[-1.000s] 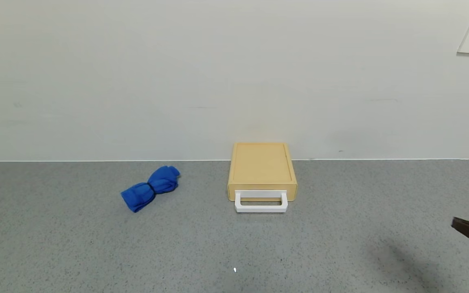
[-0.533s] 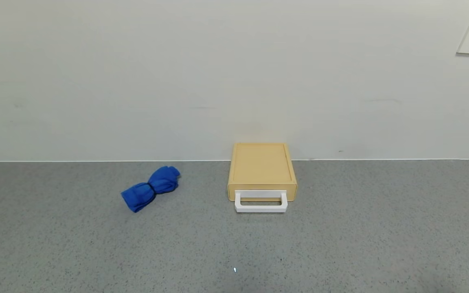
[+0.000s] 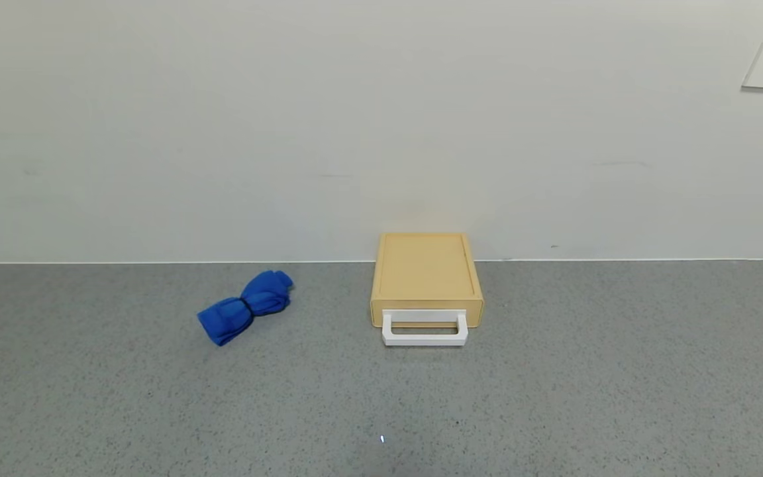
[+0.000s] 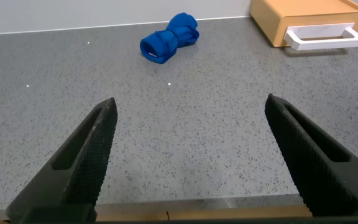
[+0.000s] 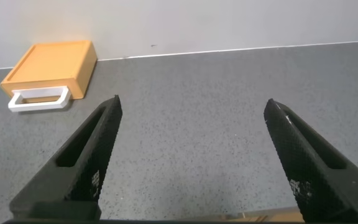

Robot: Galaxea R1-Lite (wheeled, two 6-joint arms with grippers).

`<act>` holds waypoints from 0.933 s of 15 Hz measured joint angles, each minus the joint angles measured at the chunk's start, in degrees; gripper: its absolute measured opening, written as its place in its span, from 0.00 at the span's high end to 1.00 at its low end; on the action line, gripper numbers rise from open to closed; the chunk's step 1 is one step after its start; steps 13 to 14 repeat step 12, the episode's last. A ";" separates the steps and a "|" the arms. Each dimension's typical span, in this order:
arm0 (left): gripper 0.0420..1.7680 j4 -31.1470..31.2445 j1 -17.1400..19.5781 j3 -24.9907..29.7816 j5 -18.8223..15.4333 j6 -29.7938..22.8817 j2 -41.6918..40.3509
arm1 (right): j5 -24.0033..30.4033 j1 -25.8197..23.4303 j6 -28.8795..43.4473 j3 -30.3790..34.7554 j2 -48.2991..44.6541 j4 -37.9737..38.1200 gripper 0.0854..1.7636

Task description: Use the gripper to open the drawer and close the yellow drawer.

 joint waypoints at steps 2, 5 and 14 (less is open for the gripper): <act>0.03 0.00 0.00 0.00 -0.02 0.00 0.00 | 3.54 -1.16 -0.72 1.94 -2.10 0.02 0.05; 0.03 0.00 0.00 0.00 0.01 -0.06 0.00 | 6.99 -2.56 -3.58 8.02 -8.16 -1.79 0.04; 0.03 0.00 0.00 0.00 0.06 -0.17 0.00 | 9.26 -3.00 -5.86 33.90 -15.47 -25.10 0.04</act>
